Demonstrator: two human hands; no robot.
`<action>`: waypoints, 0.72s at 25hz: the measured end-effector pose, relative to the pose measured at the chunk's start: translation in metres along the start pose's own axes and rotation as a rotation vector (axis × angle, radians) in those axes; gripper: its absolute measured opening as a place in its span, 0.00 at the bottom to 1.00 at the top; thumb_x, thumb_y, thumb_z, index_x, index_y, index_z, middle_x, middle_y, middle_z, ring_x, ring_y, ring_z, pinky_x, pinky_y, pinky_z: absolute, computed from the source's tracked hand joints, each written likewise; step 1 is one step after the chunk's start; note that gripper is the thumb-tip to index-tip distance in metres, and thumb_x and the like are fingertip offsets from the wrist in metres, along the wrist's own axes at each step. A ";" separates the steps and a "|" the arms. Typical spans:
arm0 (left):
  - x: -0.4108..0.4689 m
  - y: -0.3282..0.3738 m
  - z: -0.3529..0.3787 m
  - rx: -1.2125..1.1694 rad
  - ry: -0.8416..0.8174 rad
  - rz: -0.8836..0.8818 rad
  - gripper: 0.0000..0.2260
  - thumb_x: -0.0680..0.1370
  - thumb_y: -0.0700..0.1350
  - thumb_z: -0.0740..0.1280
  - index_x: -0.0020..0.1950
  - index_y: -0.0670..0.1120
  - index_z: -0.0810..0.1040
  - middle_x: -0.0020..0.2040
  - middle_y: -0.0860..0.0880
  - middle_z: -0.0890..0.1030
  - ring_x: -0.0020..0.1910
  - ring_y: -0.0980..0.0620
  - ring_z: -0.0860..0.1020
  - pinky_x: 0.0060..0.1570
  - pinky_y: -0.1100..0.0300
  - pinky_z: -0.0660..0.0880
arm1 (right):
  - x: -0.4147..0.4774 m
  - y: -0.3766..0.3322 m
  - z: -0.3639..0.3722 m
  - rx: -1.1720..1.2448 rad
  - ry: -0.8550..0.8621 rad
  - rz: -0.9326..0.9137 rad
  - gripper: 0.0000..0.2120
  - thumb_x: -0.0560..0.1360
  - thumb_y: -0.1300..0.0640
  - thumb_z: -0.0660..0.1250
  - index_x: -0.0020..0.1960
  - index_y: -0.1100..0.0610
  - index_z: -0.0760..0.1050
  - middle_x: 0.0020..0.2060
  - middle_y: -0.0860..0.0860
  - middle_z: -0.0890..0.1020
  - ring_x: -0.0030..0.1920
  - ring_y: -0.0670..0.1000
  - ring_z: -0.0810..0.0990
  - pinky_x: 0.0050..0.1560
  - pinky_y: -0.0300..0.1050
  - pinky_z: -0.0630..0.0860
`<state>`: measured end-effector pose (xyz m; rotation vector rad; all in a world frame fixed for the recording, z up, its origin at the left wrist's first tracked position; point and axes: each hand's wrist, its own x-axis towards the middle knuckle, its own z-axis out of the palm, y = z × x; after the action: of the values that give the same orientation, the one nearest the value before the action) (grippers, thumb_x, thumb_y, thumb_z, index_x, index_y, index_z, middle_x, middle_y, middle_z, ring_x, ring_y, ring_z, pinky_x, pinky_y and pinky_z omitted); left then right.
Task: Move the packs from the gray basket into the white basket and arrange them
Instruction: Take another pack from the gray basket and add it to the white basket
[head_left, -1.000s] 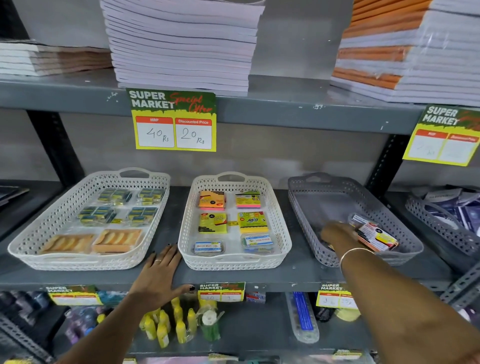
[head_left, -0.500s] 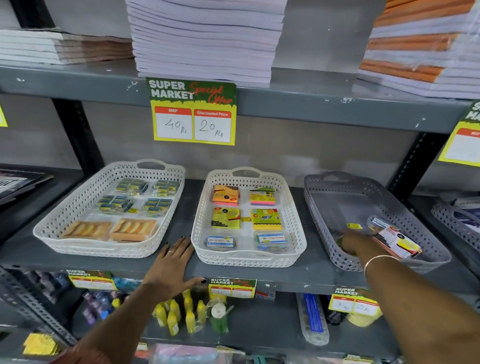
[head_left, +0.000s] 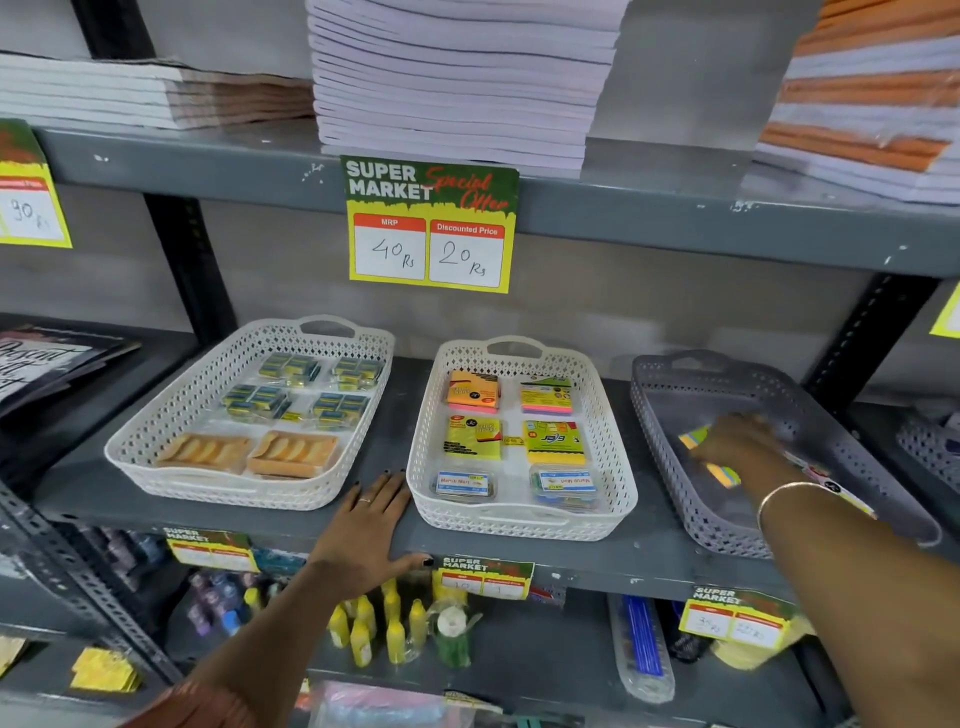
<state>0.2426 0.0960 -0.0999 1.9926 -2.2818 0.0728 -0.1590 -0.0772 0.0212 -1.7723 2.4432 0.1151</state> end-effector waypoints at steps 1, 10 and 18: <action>0.000 0.000 0.000 -0.001 0.003 -0.002 0.46 0.67 0.76 0.43 0.73 0.45 0.57 0.74 0.46 0.61 0.73 0.47 0.56 0.70 0.45 0.54 | -0.008 -0.014 -0.015 0.021 0.057 -0.006 0.36 0.64 0.48 0.73 0.68 0.62 0.68 0.68 0.63 0.68 0.68 0.62 0.68 0.63 0.55 0.73; 0.000 0.000 0.002 -0.009 0.012 -0.001 0.45 0.67 0.75 0.45 0.74 0.46 0.56 0.75 0.47 0.59 0.74 0.48 0.54 0.71 0.46 0.51 | -0.055 -0.185 -0.018 0.036 -0.002 -0.743 0.39 0.67 0.50 0.74 0.71 0.63 0.63 0.67 0.62 0.67 0.66 0.60 0.69 0.64 0.48 0.72; 0.001 0.001 0.000 -0.002 0.033 0.000 0.44 0.68 0.75 0.47 0.73 0.45 0.58 0.74 0.45 0.62 0.73 0.46 0.57 0.70 0.43 0.55 | -0.068 -0.246 0.046 -0.065 -0.179 -0.869 0.34 0.67 0.55 0.73 0.69 0.61 0.64 0.66 0.60 0.66 0.64 0.60 0.70 0.62 0.51 0.72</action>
<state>0.2419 0.0952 -0.1001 1.9752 -2.2608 0.1024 0.0983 -0.0834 -0.0125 -2.5289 1.3900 0.2481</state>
